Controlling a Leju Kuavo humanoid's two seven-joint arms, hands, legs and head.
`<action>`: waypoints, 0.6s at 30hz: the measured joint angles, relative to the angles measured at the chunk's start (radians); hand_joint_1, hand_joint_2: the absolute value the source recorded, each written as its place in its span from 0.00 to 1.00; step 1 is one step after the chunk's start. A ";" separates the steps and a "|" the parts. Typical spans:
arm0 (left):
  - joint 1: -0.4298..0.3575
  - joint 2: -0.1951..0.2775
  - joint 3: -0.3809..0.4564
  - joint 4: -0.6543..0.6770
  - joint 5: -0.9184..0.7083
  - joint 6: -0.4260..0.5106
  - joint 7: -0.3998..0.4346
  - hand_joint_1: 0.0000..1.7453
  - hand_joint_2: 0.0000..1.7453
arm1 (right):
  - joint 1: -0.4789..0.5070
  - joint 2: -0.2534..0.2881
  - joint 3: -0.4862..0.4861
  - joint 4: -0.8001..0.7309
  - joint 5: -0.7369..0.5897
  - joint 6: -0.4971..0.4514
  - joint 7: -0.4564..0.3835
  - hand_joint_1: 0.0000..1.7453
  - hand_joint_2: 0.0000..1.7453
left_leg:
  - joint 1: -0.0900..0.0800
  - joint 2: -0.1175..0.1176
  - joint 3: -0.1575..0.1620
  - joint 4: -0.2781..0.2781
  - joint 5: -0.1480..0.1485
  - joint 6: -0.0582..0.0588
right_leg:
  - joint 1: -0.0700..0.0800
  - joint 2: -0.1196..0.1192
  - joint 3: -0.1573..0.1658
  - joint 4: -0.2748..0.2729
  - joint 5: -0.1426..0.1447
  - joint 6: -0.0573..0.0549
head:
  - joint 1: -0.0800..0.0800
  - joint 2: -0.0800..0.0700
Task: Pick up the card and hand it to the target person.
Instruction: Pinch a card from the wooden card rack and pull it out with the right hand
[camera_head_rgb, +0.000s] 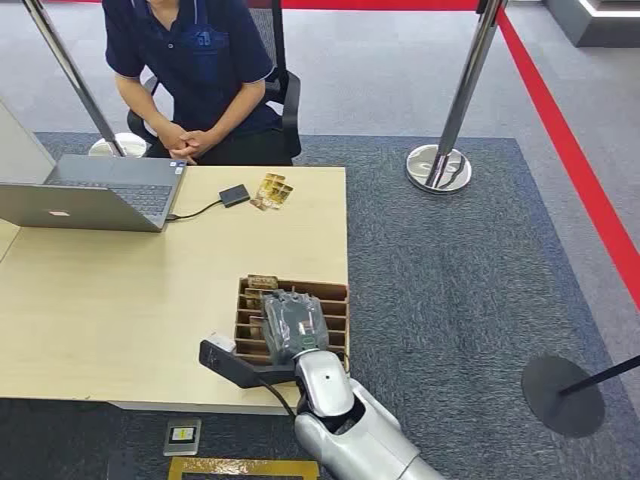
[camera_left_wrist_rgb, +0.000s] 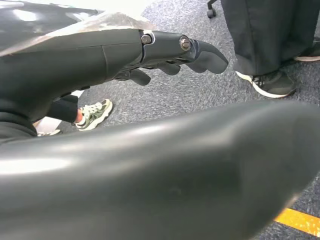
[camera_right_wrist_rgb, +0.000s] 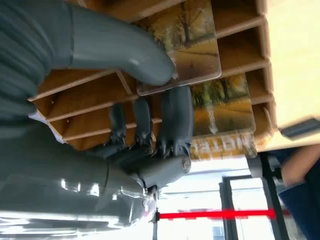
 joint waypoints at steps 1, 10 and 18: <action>0.000 0.000 0.000 0.000 0.000 0.000 0.000 0.00 0.00 | 0.000 0.000 0.000 0.001 0.000 0.000 0.000 0.82 1.00 | 0.000 0.000 0.000 0.000 0.000 0.000 | 0.000 0.000 0.000 0.000 0.000 0.000 | 0.000 0.000; 0.000 0.000 0.000 0.000 0.000 0.000 0.000 0.00 0.00 | 0.000 0.002 0.001 0.013 0.002 -0.005 0.000 0.87 1.00 | 0.000 0.000 0.001 0.000 0.000 0.000 | 0.000 0.000 0.001 0.000 0.000 0.000 | 0.000 0.000; 0.000 0.001 0.000 0.000 0.002 0.001 0.007 0.00 0.00 | -0.006 0.005 0.011 0.038 0.004 -0.014 -0.008 0.90 1.00 | 0.000 0.000 0.001 0.000 0.000 0.000 | 0.000 0.000 0.001 0.000 0.000 0.000 | 0.000 0.000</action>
